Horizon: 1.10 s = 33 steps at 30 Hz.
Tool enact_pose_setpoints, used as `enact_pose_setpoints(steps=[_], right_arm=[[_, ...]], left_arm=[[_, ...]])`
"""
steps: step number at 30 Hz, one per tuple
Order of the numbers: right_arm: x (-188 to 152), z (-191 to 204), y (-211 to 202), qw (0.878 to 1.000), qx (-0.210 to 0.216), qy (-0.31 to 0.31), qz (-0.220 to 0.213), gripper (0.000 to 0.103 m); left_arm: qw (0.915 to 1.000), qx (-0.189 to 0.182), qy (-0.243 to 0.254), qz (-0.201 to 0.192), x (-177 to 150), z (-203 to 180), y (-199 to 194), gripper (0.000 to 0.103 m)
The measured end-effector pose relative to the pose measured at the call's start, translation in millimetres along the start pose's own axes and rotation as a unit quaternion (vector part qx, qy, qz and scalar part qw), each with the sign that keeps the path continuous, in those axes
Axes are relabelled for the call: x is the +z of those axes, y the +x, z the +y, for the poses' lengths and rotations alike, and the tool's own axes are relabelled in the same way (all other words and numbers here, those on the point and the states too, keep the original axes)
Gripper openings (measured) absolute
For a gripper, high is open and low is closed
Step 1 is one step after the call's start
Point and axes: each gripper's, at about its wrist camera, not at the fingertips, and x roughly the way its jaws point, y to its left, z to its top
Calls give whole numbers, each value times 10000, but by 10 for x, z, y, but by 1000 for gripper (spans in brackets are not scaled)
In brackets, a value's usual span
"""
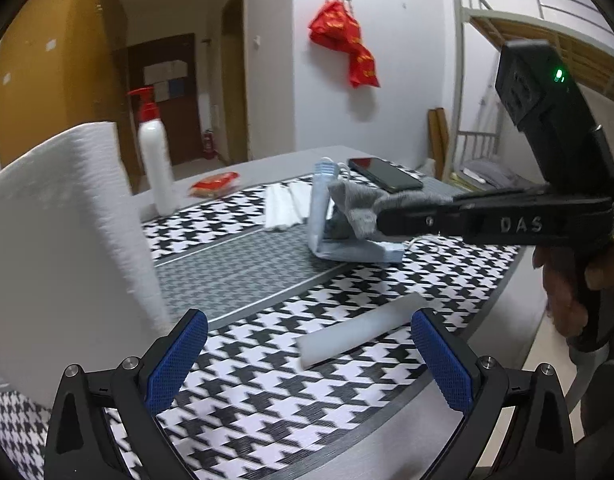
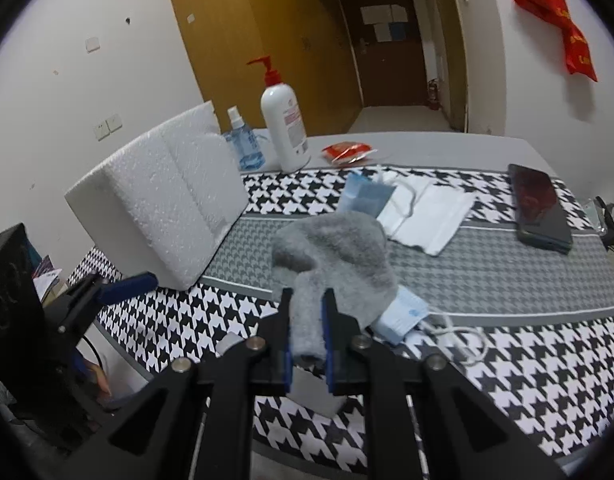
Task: Organize soft objects
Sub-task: 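Close the right tool on the grey sock and lift it, then grasp the white foam roller with the left tool while the right tool holds the sock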
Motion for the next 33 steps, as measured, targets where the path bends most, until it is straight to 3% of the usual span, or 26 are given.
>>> enact_pose_setpoints(steps=[6,13,19,25,30,32,33], right_arm=[[-34,-89,-229,9996,-111,161,-215,15],[-126,-239,-394,9985,-247,391,-294,15],[-202,-329,-477,9975,-343,533,-320,15],[-254,-352,-503,9971,-370,595,-298,15],[-262,-346,-509,9971,-385,589,-297,15],[-274,-347,-521,9970,-385,605,-304,15],[-271,-352,-519,9969,-378,619,-306,15]], left_arm=[[9985,-454,258,146,64,-148,117,102],[9943,-709,656,463,110,-221,319,102],[9870,-1150,662,902,92,-186,484,94],[9839,-1132,972,981,98,-202,501,88],[9785,-1256,1063,1243,88,-146,604,74],[9762,-1356,1012,1355,78,-125,632,61],[9745,-1392,1029,1430,64,-124,651,61]])
